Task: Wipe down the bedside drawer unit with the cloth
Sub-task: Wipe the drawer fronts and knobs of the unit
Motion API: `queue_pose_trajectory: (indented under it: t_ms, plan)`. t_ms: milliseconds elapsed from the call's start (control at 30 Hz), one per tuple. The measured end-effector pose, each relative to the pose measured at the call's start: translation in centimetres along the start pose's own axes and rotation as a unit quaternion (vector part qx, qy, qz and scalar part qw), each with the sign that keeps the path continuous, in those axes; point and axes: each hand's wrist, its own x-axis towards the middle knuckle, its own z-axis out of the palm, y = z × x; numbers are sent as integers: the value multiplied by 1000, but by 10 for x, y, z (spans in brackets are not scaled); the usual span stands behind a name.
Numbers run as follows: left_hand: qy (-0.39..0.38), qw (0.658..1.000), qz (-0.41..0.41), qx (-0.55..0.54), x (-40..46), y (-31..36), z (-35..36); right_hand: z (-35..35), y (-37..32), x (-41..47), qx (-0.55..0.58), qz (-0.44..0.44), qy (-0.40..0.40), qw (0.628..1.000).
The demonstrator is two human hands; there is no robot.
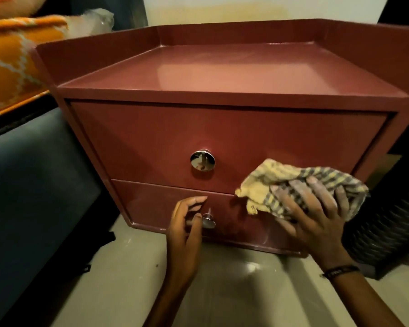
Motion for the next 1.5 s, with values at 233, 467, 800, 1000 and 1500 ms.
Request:
queue_pose_trajectory:
  t_ms: [233,467,800,1000,1500]
  plan:
    - [-4,995,27,92,-7,-23,9,15,-23,-25,-8,-120,-55,991]
    - [27,993,-16,111,-26,-51,-2,-9,17,-82,-30,-214,-142,966]
    - [16,995,-29,96,-23,-56,1,7,-9,-61,-27,-137,-87,986]
    - [6,994,-60,88,-26,-63,-1,-16,17,-125,19,-227,-172,958]
    - [11,995,-60,76,-27,-60,-1,3,3,-124,30,-314,-192,929]
